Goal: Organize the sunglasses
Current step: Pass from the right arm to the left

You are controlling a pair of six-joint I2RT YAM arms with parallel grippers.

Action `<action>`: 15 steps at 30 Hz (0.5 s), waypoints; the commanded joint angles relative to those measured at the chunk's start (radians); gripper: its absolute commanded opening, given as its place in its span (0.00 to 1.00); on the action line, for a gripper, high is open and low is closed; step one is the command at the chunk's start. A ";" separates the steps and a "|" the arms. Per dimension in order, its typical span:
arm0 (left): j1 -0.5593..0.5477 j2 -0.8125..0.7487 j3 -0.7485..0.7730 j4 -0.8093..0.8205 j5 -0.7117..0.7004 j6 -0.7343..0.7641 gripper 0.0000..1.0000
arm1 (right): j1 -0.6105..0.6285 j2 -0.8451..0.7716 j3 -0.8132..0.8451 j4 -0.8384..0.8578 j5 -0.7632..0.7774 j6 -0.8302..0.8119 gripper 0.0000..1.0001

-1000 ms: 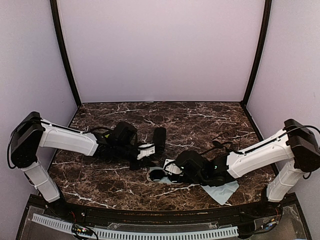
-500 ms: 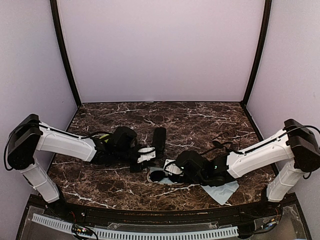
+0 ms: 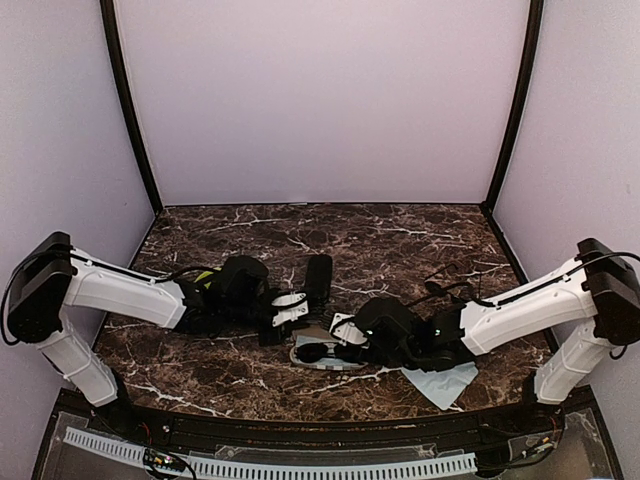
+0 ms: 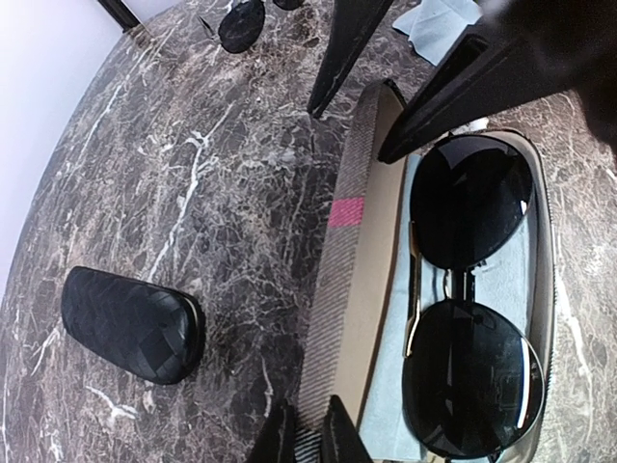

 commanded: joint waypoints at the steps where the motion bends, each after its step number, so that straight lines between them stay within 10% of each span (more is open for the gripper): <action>1: -0.013 -0.050 -0.032 0.046 -0.034 -0.002 0.10 | 0.004 -0.051 -0.005 0.085 0.003 0.047 0.34; 15: -0.064 -0.080 -0.122 0.194 -0.221 0.000 0.10 | -0.034 -0.185 -0.066 0.086 -0.034 0.254 0.56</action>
